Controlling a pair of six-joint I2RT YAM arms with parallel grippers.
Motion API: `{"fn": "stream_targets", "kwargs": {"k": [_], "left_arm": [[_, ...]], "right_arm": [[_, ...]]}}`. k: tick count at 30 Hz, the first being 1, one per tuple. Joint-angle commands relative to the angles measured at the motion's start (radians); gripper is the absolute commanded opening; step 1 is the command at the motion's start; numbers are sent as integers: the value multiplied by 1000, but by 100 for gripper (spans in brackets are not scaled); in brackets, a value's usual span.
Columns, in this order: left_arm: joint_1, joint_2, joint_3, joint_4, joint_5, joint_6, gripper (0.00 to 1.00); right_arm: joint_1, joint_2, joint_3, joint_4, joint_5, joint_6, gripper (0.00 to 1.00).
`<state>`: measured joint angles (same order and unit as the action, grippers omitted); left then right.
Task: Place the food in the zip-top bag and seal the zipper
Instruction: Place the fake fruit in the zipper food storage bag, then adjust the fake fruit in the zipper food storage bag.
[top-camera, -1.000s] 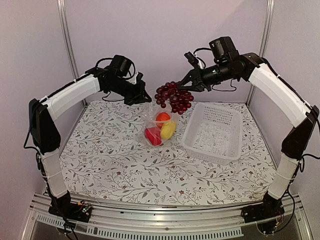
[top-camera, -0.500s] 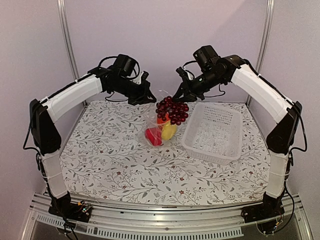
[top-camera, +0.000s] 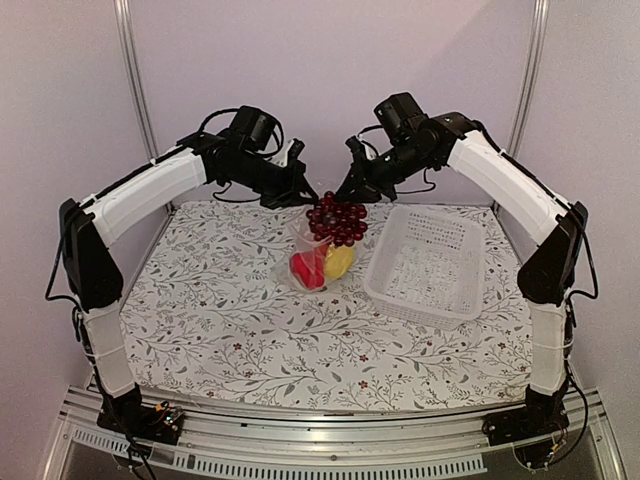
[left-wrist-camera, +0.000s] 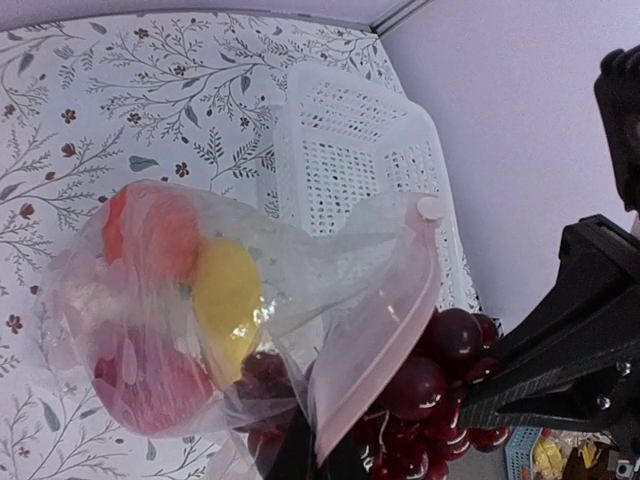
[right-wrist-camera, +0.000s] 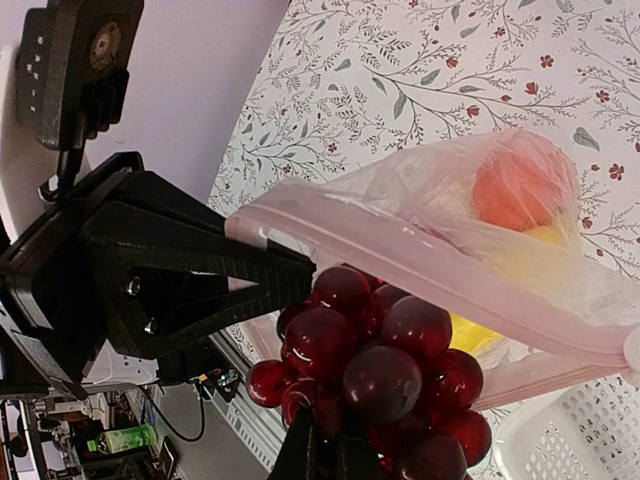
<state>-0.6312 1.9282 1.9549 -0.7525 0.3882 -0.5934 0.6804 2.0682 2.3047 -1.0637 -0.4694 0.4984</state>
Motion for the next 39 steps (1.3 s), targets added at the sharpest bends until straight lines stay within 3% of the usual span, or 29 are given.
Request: {"fn": "stream_targets", "kwargs": {"k": [1, 11, 16, 21, 27, 33, 36, 39], "left_arm": [[-15, -5, 9, 16, 14, 27, 0], [-27, -20, -9, 16, -15, 76, 0], [-46, -14, 4, 17, -20, 89, 0], [-38, -9, 15, 17, -44, 62, 0], [8, -23, -57, 65, -35, -15, 0], [38, -38, -119, 101, -26, -35, 0], [43, -37, -123, 101, -22, -33, 0], [45, -38, -124, 98, -22, -29, 0]], "right_arm": [[1, 51, 75, 49, -40, 65, 0], [-49, 23, 45, 122, -142, 198, 1], [-51, 57, 29, 137, -68, 214, 1], [-54, 106, 7, 141, -48, 197, 25], [-57, 112, 3, 144, -31, 154, 34], [-60, 3, -13, 156, -9, 80, 44], [-58, -64, -111, 131, 10, 2, 51], [-59, -172, -339, 142, 35, -81, 57]]}}
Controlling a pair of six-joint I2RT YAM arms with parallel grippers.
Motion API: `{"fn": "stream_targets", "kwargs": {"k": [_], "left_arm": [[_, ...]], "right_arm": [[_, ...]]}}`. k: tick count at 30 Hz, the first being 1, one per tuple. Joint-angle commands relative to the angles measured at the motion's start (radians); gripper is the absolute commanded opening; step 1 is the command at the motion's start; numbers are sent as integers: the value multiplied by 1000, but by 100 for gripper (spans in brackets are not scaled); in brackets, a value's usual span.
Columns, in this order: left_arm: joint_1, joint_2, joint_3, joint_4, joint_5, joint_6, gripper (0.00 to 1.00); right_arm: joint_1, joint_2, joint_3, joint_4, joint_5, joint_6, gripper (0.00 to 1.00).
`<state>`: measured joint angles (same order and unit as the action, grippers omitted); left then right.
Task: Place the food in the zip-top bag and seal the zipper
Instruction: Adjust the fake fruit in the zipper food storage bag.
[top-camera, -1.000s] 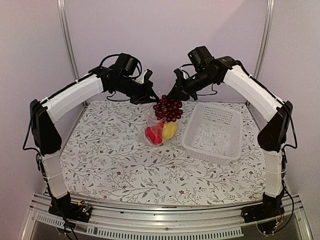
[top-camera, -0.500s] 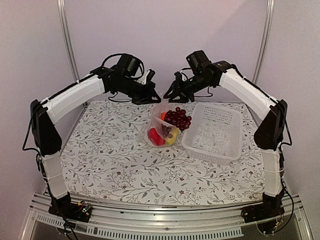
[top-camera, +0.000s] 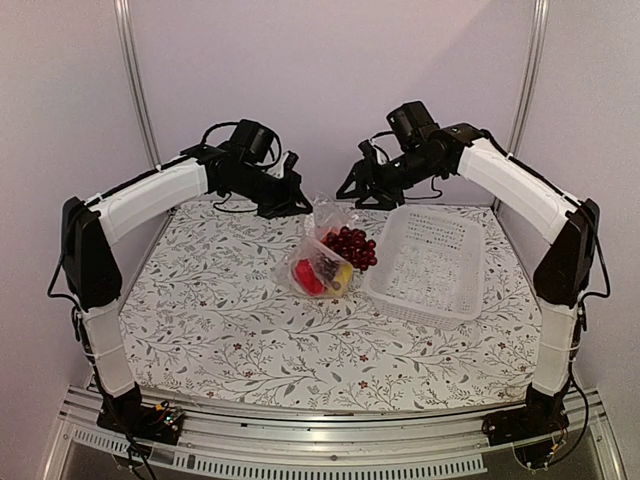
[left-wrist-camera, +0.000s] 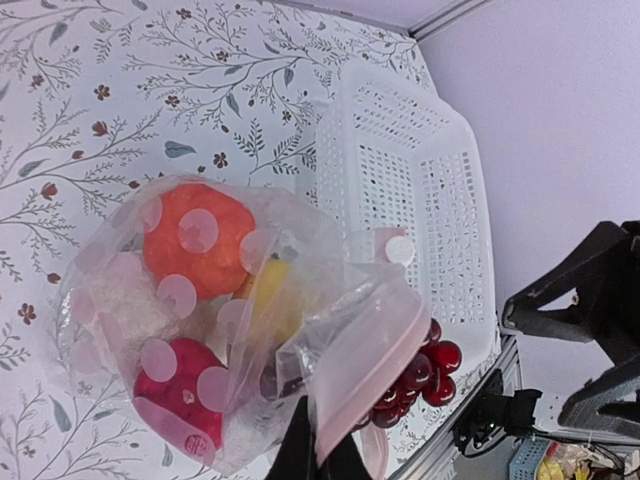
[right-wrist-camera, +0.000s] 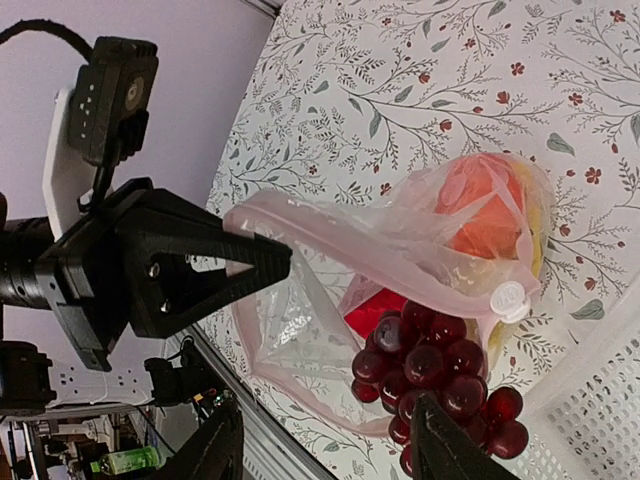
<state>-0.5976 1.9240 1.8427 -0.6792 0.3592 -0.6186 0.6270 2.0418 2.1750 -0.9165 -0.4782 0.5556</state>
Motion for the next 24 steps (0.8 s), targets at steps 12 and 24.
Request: {"fn": "stream_targets", "kwargs": {"k": [12, 24], "left_arm": [[16, -35, -6, 18, 14, -3, 0], [16, -46, -4, 3, 10, -2, 0]], "right_arm": [[-6, -312, -596, 40, 33, -333, 75], [-6, -156, -508, 135, -22, -339, 73]]}}
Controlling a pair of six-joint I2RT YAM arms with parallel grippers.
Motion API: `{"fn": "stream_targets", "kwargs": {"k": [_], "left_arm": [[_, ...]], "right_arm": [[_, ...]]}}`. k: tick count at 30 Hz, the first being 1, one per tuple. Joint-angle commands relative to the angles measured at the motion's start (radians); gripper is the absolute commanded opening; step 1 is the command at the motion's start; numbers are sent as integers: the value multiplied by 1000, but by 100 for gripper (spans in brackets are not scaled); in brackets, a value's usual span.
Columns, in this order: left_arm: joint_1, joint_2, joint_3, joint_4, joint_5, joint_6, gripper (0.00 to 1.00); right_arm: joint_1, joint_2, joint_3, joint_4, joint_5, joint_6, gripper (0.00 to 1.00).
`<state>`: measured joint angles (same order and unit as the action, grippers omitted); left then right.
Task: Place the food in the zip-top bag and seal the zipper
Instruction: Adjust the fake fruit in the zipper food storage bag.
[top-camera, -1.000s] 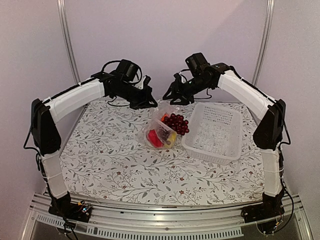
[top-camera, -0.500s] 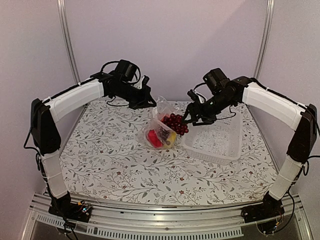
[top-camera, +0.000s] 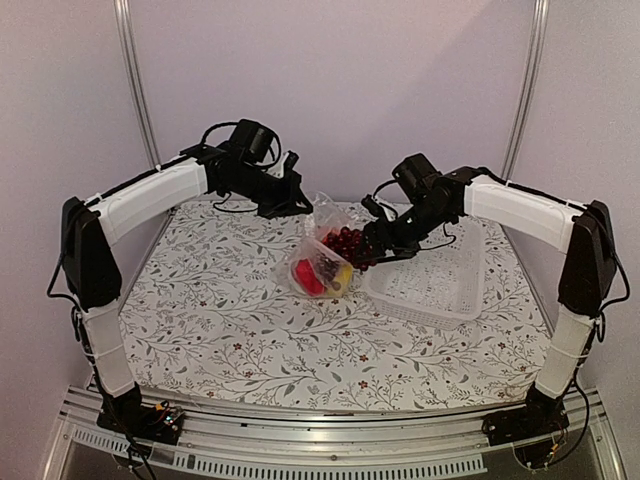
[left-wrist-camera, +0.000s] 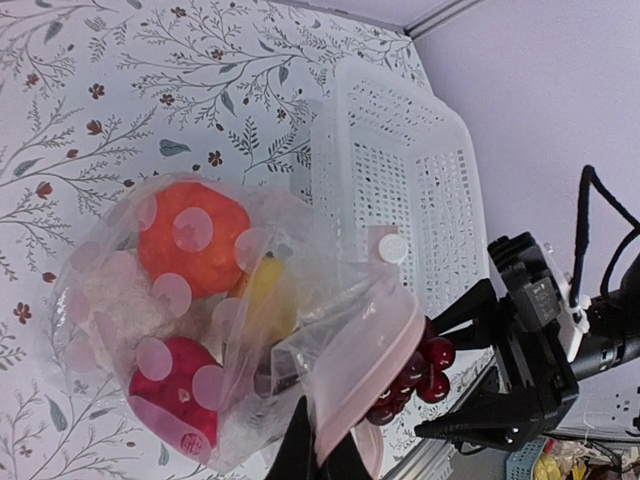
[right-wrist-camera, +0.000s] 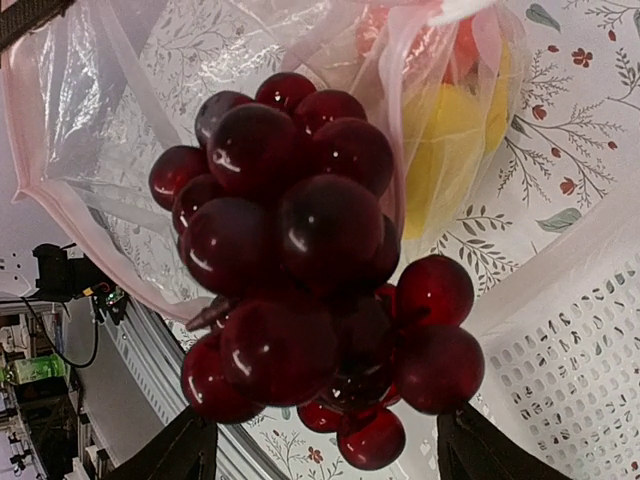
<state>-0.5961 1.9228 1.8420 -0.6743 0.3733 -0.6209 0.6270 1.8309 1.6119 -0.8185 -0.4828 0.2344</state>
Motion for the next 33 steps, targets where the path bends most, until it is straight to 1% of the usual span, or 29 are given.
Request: {"fn": "stream_targets", "kwargs": {"k": [1, 3, 6, 7, 8, 13, 16, 18, 21, 22, 23, 29, 31, 33], "left_arm": [[14, -46, -3, -2, -3, 1, 0], [15, -48, -4, -4, -3, 0, 0], [15, -49, -5, -7, 2, 4, 0], [14, -48, -6, -10, 2, 7, 0], [13, -49, -7, -12, 2, 9, 0], [3, -39, -7, -21, 19, 22, 0], [-9, -32, -2, -21, 24, 27, 0], [-14, -26, 4, -23, 24, 30, 0], [-17, -22, 14, -32, 15, 32, 0], [-16, -23, 13, -33, 10, 34, 0], [-16, -24, 11, -33, 6, 34, 0], [-16, -20, 17, -34, 6, 31, 0], [-16, -18, 19, -34, 6, 30, 0], [-17, -15, 23, -34, 9, 29, 0]], "right_arm": [[-6, 70, 58, 40, -20, -18, 72], [-6, 81, 63, 44, -26, -16, 64], [-5, 80, 74, 50, -37, -11, 41], [-2, 73, 79, 55, -40, -7, 31], [0, 59, 85, 60, -38, -5, 26], [35, 27, 177, 47, -15, 8, 12], [58, 38, 239, 38, -21, 15, 8], [65, 59, 292, 5, -22, 22, 7], [66, 91, 332, -63, 4, 23, 10], [66, 80, 323, -79, 25, 21, 16], [66, 70, 306, -94, 54, 15, 25], [65, -22, 135, -127, 120, -24, 60], [65, -29, 87, -127, 129, -29, 66], [65, -38, 41, -105, 135, -30, 69]]}}
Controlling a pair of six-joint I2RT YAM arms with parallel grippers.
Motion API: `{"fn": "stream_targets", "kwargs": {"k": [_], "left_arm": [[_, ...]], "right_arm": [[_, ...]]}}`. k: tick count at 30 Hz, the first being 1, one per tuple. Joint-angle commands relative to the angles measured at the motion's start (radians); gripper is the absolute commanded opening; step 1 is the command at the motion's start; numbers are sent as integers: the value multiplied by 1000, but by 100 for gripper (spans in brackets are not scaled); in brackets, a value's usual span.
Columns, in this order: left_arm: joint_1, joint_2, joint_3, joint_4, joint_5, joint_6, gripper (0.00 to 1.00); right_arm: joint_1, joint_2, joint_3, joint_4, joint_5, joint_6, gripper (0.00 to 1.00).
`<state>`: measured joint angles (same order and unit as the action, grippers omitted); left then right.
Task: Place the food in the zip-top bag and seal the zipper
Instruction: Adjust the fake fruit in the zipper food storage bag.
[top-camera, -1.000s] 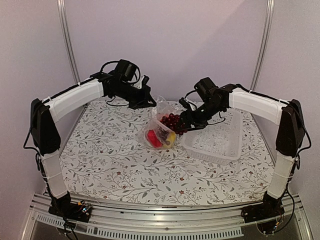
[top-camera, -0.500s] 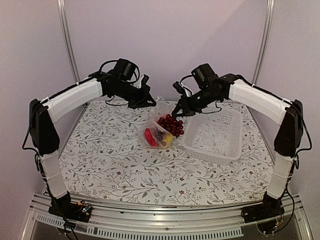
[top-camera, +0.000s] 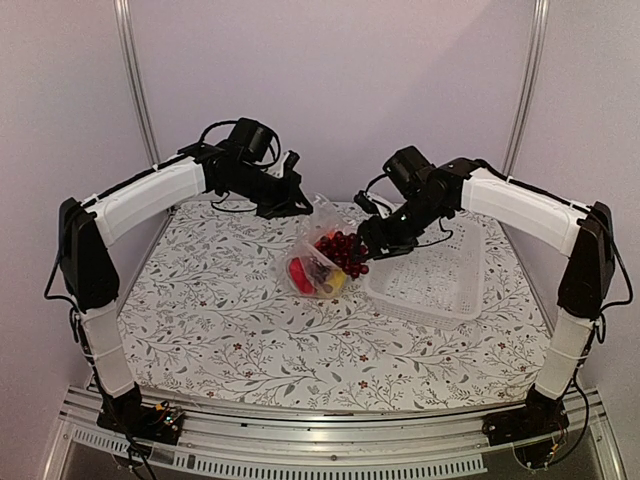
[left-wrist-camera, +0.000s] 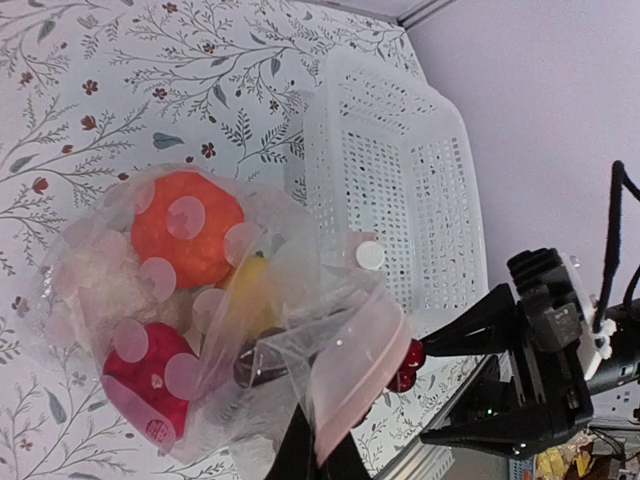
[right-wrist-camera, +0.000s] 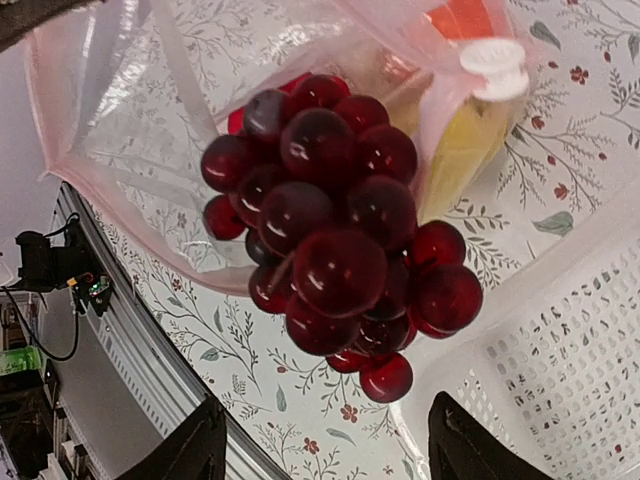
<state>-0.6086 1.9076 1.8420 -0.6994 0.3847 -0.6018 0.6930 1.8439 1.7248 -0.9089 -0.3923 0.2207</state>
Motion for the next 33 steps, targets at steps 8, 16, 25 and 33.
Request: {"fn": "stream_targets", "kwargs": {"k": [8, 16, 25, 33], "left_arm": [[-4, 6, 34, -9, 0, 8, 0], [-4, -2, 37, -16, -4, 7, 0], [-3, -3, 36, -24, -14, 6, 0], [-3, 2, 33, -25, -16, 8, 0]], "right_arm": [[-1, -15, -115, 75, 15, -1, 69], [-1, 40, -98, 109, 0, -16, 64], [-1, 62, -118, 180, -51, -26, 43], [-1, 59, -108, 188, -89, -35, 0]]}}
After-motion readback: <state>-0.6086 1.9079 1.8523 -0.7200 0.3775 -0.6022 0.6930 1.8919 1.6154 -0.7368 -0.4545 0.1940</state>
